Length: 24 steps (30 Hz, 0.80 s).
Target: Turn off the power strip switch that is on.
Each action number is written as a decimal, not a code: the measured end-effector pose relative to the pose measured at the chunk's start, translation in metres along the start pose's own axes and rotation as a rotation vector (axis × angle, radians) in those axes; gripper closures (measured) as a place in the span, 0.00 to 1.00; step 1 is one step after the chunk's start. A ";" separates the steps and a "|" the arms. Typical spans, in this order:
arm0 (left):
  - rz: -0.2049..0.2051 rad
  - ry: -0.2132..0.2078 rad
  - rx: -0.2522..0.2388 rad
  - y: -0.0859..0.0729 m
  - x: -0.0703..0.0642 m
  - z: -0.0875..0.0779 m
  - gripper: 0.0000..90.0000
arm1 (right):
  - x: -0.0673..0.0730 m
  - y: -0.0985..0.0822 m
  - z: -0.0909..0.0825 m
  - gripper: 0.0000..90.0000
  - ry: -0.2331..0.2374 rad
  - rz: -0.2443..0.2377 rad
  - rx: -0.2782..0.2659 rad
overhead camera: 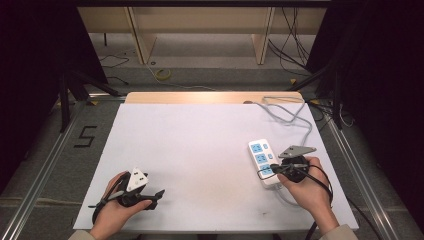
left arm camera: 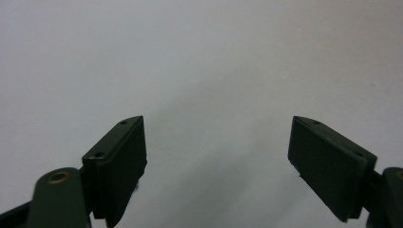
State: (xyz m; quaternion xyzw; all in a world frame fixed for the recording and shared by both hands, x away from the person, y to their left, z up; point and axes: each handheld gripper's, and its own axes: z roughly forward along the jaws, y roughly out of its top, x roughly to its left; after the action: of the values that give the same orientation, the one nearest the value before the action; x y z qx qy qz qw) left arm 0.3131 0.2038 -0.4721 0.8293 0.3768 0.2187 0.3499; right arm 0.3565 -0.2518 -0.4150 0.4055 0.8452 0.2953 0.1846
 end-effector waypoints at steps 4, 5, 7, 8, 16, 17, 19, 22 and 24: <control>0.000 0.000 -0.001 0.000 0.000 0.000 0.23 | -0.002 0.000 0.002 1.00 -0.006 0.002 0.008; 0.001 0.000 0.000 0.000 0.000 0.000 0.23 | -0.002 0.000 0.002 1.00 -0.006 0.002 0.008; 0.001 0.000 -0.001 0.000 0.000 0.000 0.23 | -0.003 0.000 0.003 1.00 -0.007 0.005 0.014; 0.002 0.001 0.000 0.000 0.000 0.000 0.22 | -0.004 0.000 0.004 1.00 -0.009 0.003 0.013; 0.002 0.000 -0.001 0.000 0.000 0.000 0.23 | -0.007 0.001 0.006 1.00 -0.015 0.009 0.022; 0.002 0.001 0.000 0.000 0.000 0.000 0.23 | -0.007 0.001 0.006 1.00 -0.015 0.009 0.022; 0.002 0.000 0.000 0.000 0.000 0.000 0.23 | -0.008 0.001 0.007 1.00 -0.017 0.010 0.026; 0.003 0.002 -0.001 0.000 0.000 0.000 0.23 | -0.008 0.002 0.007 1.00 -0.019 0.016 0.029; 0.003 0.001 -0.001 0.000 0.000 0.000 0.23 | -0.009 0.002 0.007 1.00 -0.022 0.017 0.030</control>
State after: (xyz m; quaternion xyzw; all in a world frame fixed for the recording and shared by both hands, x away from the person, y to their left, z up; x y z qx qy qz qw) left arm 0.3132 0.2039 -0.4720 0.8296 0.3757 0.2198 0.3498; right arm 0.3673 -0.2557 -0.4185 0.4186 0.8439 0.2798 0.1854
